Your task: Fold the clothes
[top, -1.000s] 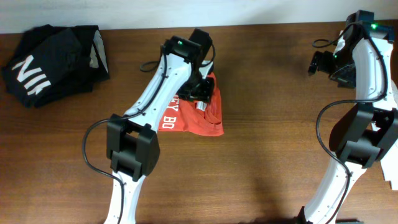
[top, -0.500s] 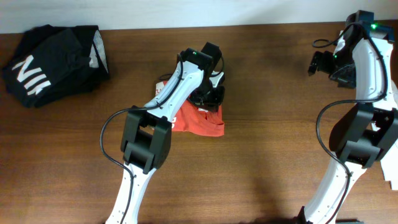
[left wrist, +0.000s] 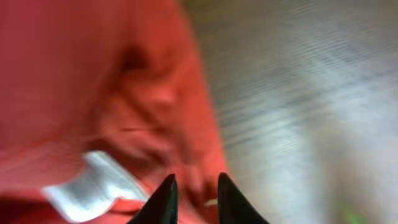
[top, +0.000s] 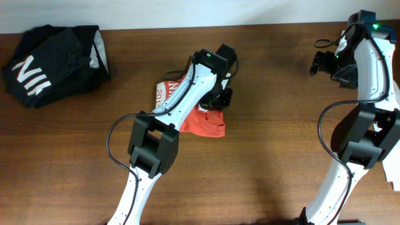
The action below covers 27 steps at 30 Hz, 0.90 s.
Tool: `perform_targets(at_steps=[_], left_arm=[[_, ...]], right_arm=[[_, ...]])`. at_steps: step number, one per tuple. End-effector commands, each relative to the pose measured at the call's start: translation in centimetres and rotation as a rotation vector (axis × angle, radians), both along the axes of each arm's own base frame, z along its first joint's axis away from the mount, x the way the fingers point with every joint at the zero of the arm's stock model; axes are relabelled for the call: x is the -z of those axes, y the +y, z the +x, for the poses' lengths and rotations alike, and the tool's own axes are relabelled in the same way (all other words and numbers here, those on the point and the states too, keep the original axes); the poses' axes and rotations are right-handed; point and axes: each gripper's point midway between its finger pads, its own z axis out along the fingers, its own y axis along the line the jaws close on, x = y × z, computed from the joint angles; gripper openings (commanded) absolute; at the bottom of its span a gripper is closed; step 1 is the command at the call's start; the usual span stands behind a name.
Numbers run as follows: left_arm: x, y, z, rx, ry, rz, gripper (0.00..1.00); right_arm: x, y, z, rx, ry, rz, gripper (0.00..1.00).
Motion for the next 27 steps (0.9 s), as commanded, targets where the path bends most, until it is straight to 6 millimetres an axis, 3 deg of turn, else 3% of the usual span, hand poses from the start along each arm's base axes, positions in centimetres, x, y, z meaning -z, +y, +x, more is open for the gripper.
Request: perform_targets(at_steps=[1, 6, 14, 22, 23, 25, 27], left_arm=[[-0.1, 3.8, 2.8, -0.151, -0.025, 0.048, 0.36], [-0.2, 4.4, 3.6, -0.146, -0.028, 0.016, 0.36], [1.3, 1.4, 2.4, -0.102, 0.019, -0.049, 0.33], [2.3, 0.6, 3.1, -0.095, -0.005, -0.064, 0.35], [2.2, 0.4, 3.3, -0.093, -0.014, -0.069, 0.32], [2.2, 0.3, 3.6, -0.093, -0.025, -0.071, 0.04], [2.2, 0.5, 3.7, -0.094, -0.035, -0.060, 0.00]], right_arm=[[-0.5, -0.4, -0.1, 0.004, -0.007, -0.012, 0.99], [-0.5, -0.4, -0.1, 0.004, -0.008, -0.012, 0.99], [-0.5, -0.4, -0.1, 0.004, -0.007, -0.012, 0.99], [-0.5, -0.4, -0.1, 0.004, -0.007, -0.012, 0.99], [-0.5, -0.4, -0.1, 0.004, -0.007, -0.011, 0.99], [-0.5, -0.4, -0.1, 0.004, -0.007, -0.012, 0.99], [-0.5, -0.4, -0.1, 0.004, -0.007, -0.012, 0.99]])
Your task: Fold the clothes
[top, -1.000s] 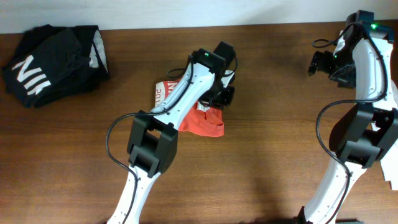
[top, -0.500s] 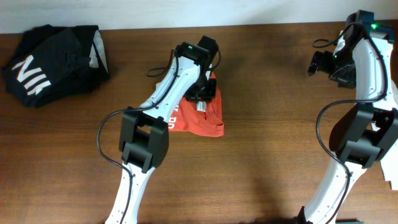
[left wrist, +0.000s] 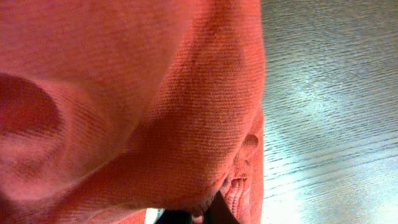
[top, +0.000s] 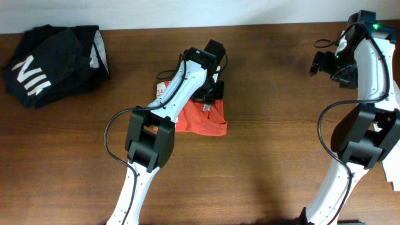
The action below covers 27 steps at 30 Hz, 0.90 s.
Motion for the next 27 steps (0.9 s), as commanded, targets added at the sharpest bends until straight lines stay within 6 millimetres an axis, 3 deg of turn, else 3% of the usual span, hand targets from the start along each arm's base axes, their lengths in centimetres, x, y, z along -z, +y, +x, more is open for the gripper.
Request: perform_targets(at_steps=[1, 6, 10, 12, 17, 20, 23, 24, 25, 26, 27], left_arm=[[-0.1, -0.4, 0.4, 0.008, -0.014, -0.004, 0.00], [-3.6, -2.3, 1.2, 0.061, -0.096, -0.047, 0.00], [-3.1, -3.5, 1.0, 0.086, -0.109, -0.055, 0.01], [-3.1, -4.1, 1.3, 0.092, -0.129, -0.067, 0.13], [-2.2, -6.7, 1.5, 0.151, -0.190, -0.104, 0.14], [-2.3, -9.2, 0.6, 0.318, -0.251, -0.122, 0.12], [-5.5, -10.2, -0.6, 0.368, -0.276, -0.137, 0.08], [-7.6, -9.4, -0.6, 0.357, -0.300, -0.112, 0.14], [-9.2, -7.7, -0.2, 0.301, -0.325, -0.048, 0.31], [-10.6, -5.1, 0.5, 0.215, -0.344, 0.037, 0.56], [-11.0, -3.2, 0.8, 0.173, -0.332, 0.082, 0.65]], right_arm=[[-0.5, -0.4, -0.1, 0.004, -0.008, -0.012, 0.99], [-0.5, -0.4, -0.1, 0.004, -0.008, -0.012, 0.99], [-0.5, -0.4, -0.1, 0.004, -0.008, -0.012, 0.99], [-0.5, -0.4, -0.1, 0.004, -0.008, -0.012, 0.98], [-0.5, -0.4, -0.1, 0.004, -0.008, -0.012, 0.99], [-0.5, -0.4, -0.1, 0.004, -0.008, -0.012, 0.99], [-0.5, -0.4, -0.1, 0.004, -0.008, -0.012, 0.99], [-0.5, -0.4, -0.1, 0.004, -0.008, -0.012, 0.99], [-0.5, -0.4, -0.1, 0.004, -0.008, -0.012, 0.99], [-0.5, -0.4, -0.1, 0.004, -0.008, -0.012, 0.99], [-0.5, -0.4, -0.1, 0.004, -0.008, -0.012, 0.99]])
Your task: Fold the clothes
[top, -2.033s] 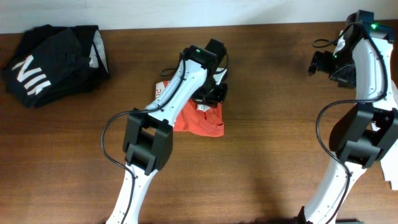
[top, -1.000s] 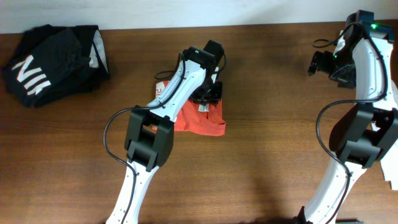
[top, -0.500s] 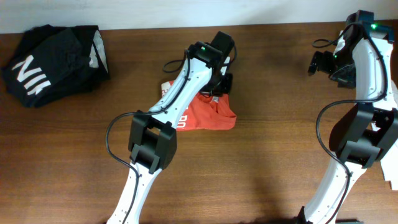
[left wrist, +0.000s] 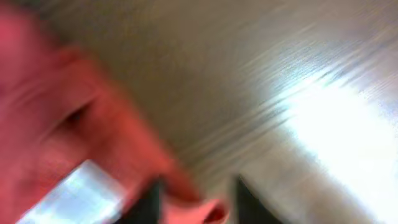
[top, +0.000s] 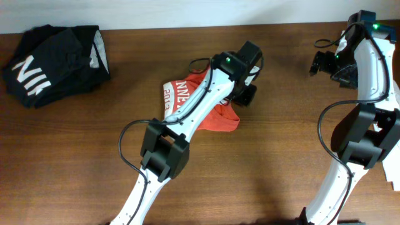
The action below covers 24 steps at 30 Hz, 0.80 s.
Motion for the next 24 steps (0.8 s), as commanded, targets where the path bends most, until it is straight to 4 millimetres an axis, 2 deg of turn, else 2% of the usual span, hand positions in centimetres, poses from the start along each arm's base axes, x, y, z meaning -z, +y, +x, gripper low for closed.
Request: perform_targets(at_steps=[1, 3, 5, 6, 8, 10, 13, 15, 16, 20, 22, 24], left_arm=[[-5.5, 6.6, 3.0, -0.189, -0.115, 0.104, 0.70], [-4.5, 10.0, 3.7, -0.280, -0.054, 0.137, 0.70], [-3.7, 11.5, 4.7, -0.316, -0.016, 0.107, 0.61], [-3.1, 11.2, 5.3, -0.281, 0.009, 0.043, 0.57], [-1.8, 10.2, 5.6, -0.244, 0.035, -0.023, 0.57], [0.6, 9.9, 5.4, -0.203, 0.042, -0.007, 0.57], [1.7, 9.5, 5.7, -0.146, 0.010, 0.003, 0.56], [1.5, 9.1, 6.7, -0.148, -0.031, -0.016, 0.37], [1.5, 8.8, 6.9, -0.146, -0.041, -0.023, 0.33], [1.8, 7.9, 6.7, -0.129, -0.047, -0.025, 0.29], [3.0, 7.5, 6.9, -0.125, -0.044, -0.024, 0.29], [4.2, 7.8, 7.0, -0.130, -0.037, 0.002, 0.38]], right_arm=[[-0.5, -0.4, -0.1, 0.005, -0.008, -0.012, 0.99], [-0.5, -0.4, -0.1, 0.005, -0.008, -0.012, 0.99], [-0.5, -0.4, -0.1, 0.005, -0.008, -0.012, 0.99], [-0.5, -0.4, -0.1, 0.005, -0.008, -0.012, 0.99], [-0.5, -0.4, -0.1, 0.005, -0.008, -0.012, 0.99], [-0.5, -0.4, -0.1, 0.005, -0.008, -0.012, 0.99], [-0.5, -0.4, -0.1, 0.005, -0.008, -0.011, 0.99], [-0.5, -0.4, -0.1, 0.005, -0.008, -0.012, 0.99], [-0.5, -0.4, -0.1, 0.005, -0.008, -0.012, 0.99], [-0.5, -0.4, -0.1, 0.005, -0.008, -0.012, 0.99], [-0.5, -0.4, -0.1, 0.005, -0.008, -0.012, 0.99], [-0.5, -0.4, -0.1, 0.005, -0.008, -0.012, 0.99]])
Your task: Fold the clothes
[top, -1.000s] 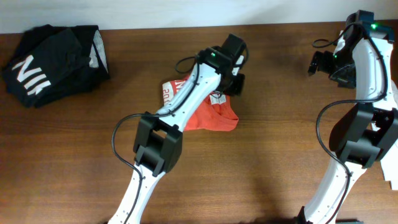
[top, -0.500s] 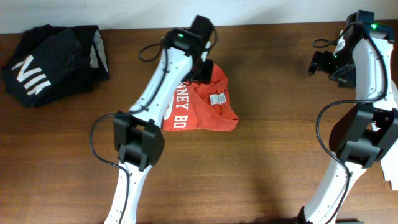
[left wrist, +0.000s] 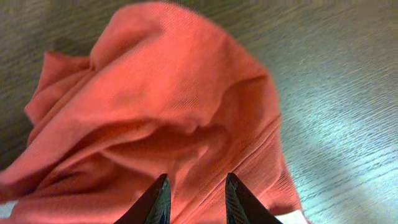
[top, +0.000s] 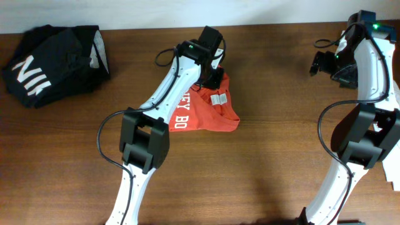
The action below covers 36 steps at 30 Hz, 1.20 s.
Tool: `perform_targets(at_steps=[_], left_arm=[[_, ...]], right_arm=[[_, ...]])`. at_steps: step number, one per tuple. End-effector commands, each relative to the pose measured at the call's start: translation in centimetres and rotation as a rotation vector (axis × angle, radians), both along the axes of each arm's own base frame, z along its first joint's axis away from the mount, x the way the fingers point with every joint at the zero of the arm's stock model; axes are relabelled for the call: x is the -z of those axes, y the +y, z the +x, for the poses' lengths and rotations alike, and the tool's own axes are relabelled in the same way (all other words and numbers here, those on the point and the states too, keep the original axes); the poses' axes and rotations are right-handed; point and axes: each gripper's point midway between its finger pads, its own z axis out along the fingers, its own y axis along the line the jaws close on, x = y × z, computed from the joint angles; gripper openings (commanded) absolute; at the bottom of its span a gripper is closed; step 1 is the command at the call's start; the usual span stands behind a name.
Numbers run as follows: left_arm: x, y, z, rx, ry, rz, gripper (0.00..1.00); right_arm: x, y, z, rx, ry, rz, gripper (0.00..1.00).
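Observation:
An orange-red shirt lies bunched in the middle of the table, with white lettering at its left edge and a white label facing up. My left gripper hangs over the shirt's far edge. In the left wrist view the left gripper is open, its fingertips apart over the rumpled shirt, with nothing pinched between them. My right gripper is raised at the far right, well away from the shirt, and too small and dark to read.
A heap of black clothes with white lettering sits at the far left corner. Bare brown wood table surrounds the shirt. The right arm's base stands at the right edge.
My left gripper was off the shirt's right side, with cloth at its fingertips; now it is over the far edge and open. The shirt lies lower, label up and lettering at the left.
First my left gripper was nearly shut on cloth at the shirt's right part. Then it was pressed into the shirt further left. Later it stood out to the right with the cloth. Now it is open and the shirt lies rearranged. The right arm never moved.

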Motion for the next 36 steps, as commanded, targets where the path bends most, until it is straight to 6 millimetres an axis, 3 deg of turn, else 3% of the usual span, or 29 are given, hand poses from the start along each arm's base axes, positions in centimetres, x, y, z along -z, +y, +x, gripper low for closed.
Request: perform_targets(at_steps=[1, 4, 9, 17, 21, 25, 26, 28, 29, 31, 34, 36], left_arm=[[3.0, 0.7, 0.1, 0.004, 0.016, 0.074, 0.39], [3.0, 1.5, 0.7, -0.006, -0.016, 0.123, 0.35], [2.7, 0.9, 1.2, -0.002, -0.043, 0.106, 0.00], [1.1, -1.2, 1.9, 0.019, -0.098, 0.051, 0.00], [-2.2, -3.1, 2.7, 0.041, -0.150, -0.038, 0.00], [-2.7, -3.6, 3.4, 0.038, -0.182, -0.060, 0.01], [-2.6, -3.7, 3.5, 0.035, -0.184, -0.062, 0.08], [-2.7, -3.9, 3.8, 0.032, -0.194, -0.070, 0.36], [-2.8, -4.1, 3.7, 0.037, -0.193, -0.080, 0.42], [-3.4, -5.1, 3.1, 0.066, -0.171, -0.132, 0.67], [-6.0, -4.6, 2.2, 0.063, -0.166, -0.113, 0.73], [-6.9, -1.3, 0.9, -0.018, -0.112, 0.001, 0.76]], right_arm=[[-0.5, -0.4, -0.1, 0.004, -0.007, -0.012, 0.99], [-0.5, -0.4, -0.1, 0.004, -0.007, -0.012, 0.99], [-0.5, -0.4, -0.1, 0.004, -0.007, -0.012, 0.99], [-0.5, -0.4, -0.1, 0.004, -0.008, -0.012, 0.99], [-0.5, -0.4, -0.1, 0.004, -0.007, -0.012, 0.99], [-0.5, -0.4, -0.1, 0.004, -0.007, -0.012, 0.99], [-0.5, -0.4, -0.1, 0.004, -0.007, -0.012, 0.99], [-0.5, -0.4, -0.1, 0.004, -0.008, -0.012, 0.99], [-0.5, -0.4, -0.1, 0.004, -0.007, -0.012, 0.99], [-0.5, -0.4, -0.1, 0.004, -0.008, -0.012, 0.99], [-0.5, -0.4, -0.1, 0.004, -0.007, -0.012, 0.99], [-0.5, -0.4, -0.1, 0.004, -0.007, -0.012, 0.99]])
